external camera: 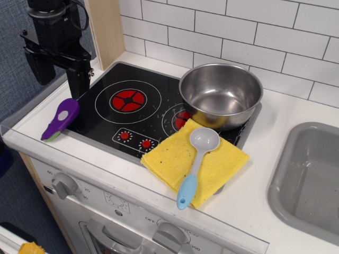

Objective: Move the pot put on the yellow cloth

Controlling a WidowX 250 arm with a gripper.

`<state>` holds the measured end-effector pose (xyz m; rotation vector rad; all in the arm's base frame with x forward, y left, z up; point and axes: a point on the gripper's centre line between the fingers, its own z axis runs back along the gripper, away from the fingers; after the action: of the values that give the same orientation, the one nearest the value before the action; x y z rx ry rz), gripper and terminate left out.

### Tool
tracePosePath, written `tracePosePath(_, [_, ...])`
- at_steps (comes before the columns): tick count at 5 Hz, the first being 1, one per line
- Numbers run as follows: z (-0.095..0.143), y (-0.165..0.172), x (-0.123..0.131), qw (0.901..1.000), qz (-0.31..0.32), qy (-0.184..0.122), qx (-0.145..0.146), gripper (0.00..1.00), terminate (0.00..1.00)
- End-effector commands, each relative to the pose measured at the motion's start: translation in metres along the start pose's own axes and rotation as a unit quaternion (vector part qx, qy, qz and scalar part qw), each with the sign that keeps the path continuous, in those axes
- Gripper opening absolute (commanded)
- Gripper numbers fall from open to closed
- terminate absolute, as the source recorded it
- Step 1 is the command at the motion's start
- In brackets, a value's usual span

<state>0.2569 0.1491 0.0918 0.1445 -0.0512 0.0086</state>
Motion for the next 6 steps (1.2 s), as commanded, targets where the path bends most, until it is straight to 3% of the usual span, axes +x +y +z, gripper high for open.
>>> tracePosePath(1, [0.000,0.000,0.000,1.0000,0.000,0.000,0.000,1.00,0.00])
tracePosePath(4, [0.022,-0.097,0.106,0.9970,-0.067,-0.039,-0.001,1.00,0.00])
tracePosePath(5, [0.015,-0.111,0.130,0.9967,-0.069,-0.043,-0.004,1.00,0.00])
tracePosePath(6, [-0.001,-0.110,0.138,0.9981,-0.051,-0.028,-0.019,1.00,0.00])
